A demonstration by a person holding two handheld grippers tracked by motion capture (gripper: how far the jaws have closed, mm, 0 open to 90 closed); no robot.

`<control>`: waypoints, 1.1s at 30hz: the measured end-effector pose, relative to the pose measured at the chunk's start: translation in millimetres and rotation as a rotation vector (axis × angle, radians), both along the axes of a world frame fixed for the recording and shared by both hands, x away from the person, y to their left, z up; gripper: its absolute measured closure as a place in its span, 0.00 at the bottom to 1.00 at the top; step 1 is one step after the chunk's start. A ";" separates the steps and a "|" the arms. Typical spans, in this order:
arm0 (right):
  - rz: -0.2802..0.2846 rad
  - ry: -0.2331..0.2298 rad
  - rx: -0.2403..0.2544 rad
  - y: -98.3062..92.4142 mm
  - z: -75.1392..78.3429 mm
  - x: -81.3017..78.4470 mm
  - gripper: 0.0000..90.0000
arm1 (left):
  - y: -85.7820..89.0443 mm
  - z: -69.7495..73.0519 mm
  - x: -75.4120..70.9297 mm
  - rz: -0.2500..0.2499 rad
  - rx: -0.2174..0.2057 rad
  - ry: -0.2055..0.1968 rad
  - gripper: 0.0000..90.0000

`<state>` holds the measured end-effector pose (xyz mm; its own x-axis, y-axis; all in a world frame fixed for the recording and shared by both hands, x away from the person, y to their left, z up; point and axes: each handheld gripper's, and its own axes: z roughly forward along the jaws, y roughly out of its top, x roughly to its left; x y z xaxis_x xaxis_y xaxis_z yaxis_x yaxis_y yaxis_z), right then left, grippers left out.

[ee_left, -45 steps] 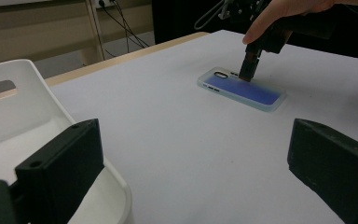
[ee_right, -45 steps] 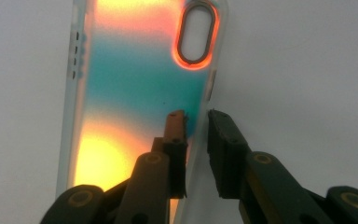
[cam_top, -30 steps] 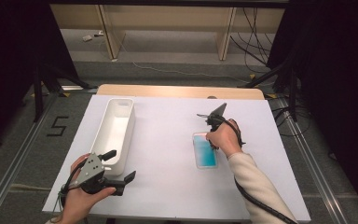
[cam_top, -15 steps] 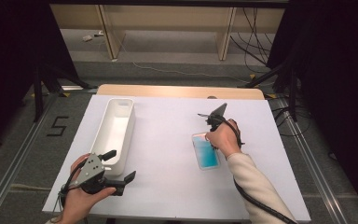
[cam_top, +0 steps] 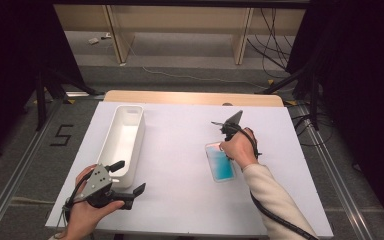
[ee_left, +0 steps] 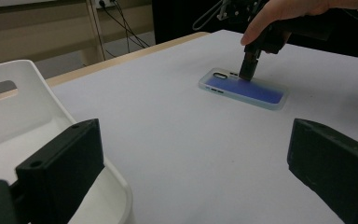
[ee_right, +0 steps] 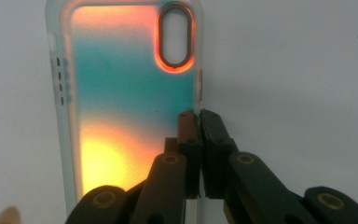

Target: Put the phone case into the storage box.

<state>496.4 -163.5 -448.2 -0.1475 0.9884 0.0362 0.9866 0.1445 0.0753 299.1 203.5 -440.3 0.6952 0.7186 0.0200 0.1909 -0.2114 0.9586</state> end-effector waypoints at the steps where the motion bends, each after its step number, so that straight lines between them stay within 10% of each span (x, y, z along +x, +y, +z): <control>1: 0.000 0.000 0.000 0.0 0.0 0.0 0.98 | -0.1 0.0 -0.1 0.000 -0.001 0.000 0.03; 33: 0.028 -0.071 0.015 2.6 16.0 -3.9 0.99 | 0.1 0.1 -0.2 0.002 -0.001 0.000 0.03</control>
<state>492.5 -160.9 -432.2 -0.1775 0.9833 0.0391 0.9744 0.1700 0.1470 299.0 203.6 -440.2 0.6936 0.7201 0.0194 0.1911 -0.2100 0.9588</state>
